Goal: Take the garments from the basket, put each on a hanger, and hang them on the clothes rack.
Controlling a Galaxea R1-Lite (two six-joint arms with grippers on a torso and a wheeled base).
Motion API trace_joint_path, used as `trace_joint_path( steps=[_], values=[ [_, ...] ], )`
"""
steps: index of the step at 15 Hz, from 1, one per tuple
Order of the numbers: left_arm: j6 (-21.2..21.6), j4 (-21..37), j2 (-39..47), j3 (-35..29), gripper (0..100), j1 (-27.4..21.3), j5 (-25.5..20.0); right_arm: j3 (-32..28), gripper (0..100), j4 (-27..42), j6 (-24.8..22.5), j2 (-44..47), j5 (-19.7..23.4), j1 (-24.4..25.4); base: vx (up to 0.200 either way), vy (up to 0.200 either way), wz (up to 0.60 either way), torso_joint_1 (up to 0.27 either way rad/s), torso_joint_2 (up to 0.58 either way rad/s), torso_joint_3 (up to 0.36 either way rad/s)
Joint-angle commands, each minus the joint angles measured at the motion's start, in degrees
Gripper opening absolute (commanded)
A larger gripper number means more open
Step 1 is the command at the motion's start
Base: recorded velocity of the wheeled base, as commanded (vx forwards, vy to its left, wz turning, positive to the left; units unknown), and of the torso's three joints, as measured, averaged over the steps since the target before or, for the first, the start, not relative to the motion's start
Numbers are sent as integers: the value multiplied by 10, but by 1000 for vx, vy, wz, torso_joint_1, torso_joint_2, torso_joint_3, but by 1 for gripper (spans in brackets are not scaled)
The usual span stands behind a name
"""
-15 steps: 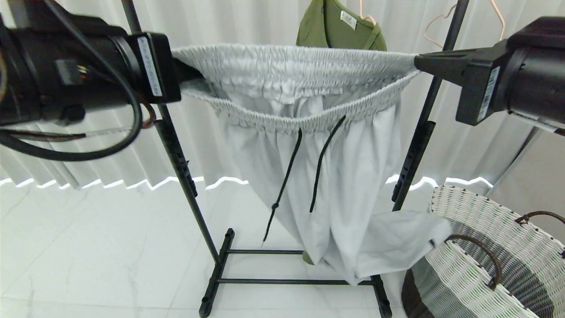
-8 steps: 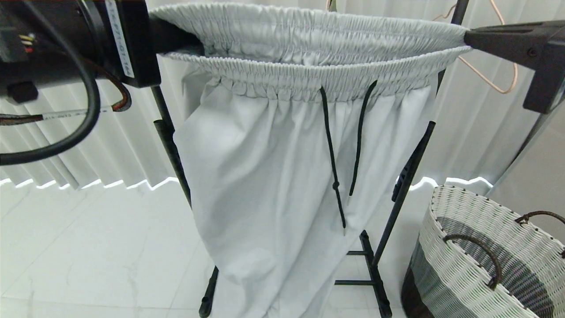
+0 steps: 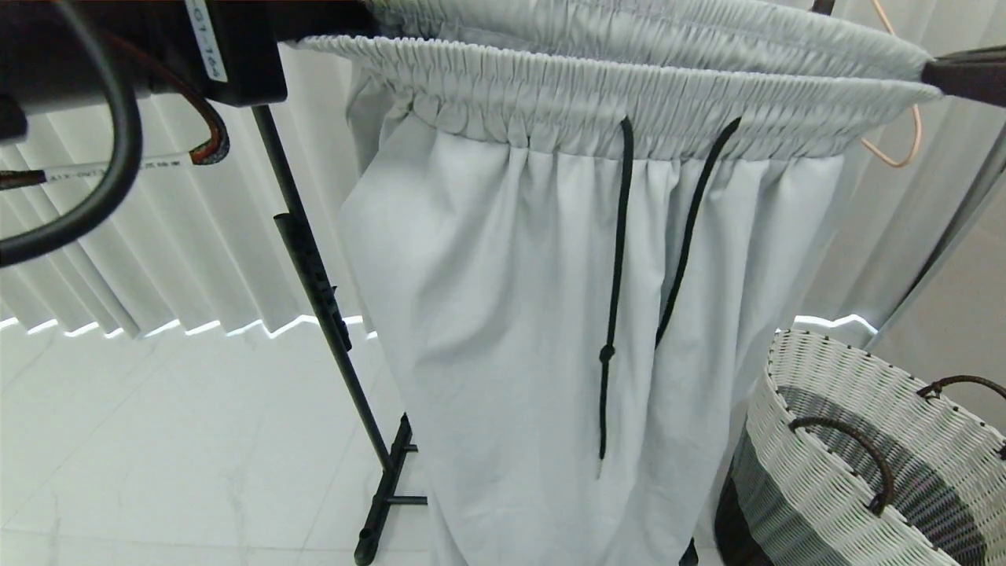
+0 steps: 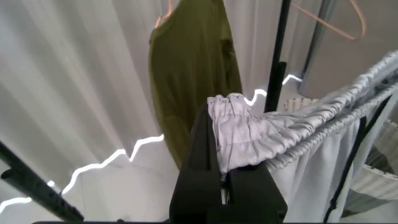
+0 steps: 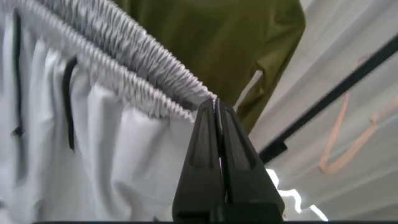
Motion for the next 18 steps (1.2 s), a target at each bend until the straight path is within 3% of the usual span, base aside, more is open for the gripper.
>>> trace_joint_path(
  steps=[1, 3, 6, 12, 16, 18],
  values=[
    [0, 0, 35, -34, 0, -8, 13, -21, 0, 74, 3, -58, 1, 38, 0, 0, 0, 0, 0, 0],
    [-1, 0, 68, -73, 0, -11, 29, -17, 0, 132, 3, -75, 1, 96, 0, 0, 0, 0, 0, 0],
    [-6, 0, 97, -100, 0, -12, 35, -18, 0, 148, 3, -60, 1, 151, 0, 0, 0, 0, 0, 0],
    [-5, 8, 85, -97, 0, -12, 46, -22, 0, 146, 2, -58, -2, 149, 0, 0, 0, 0, 0, 0],
    [-8, 113, 41, -94, 0, -15, 46, -15, 0, 134, 3, -55, -60, 143, 0, 0, 0, 0, 0, 0],
    [-8, 170, 13, -88, 0, -19, 46, -5, 0, 96, 3, -45, -65, 109, 0, 0, 0, 0, 0, 0]
  ],
)
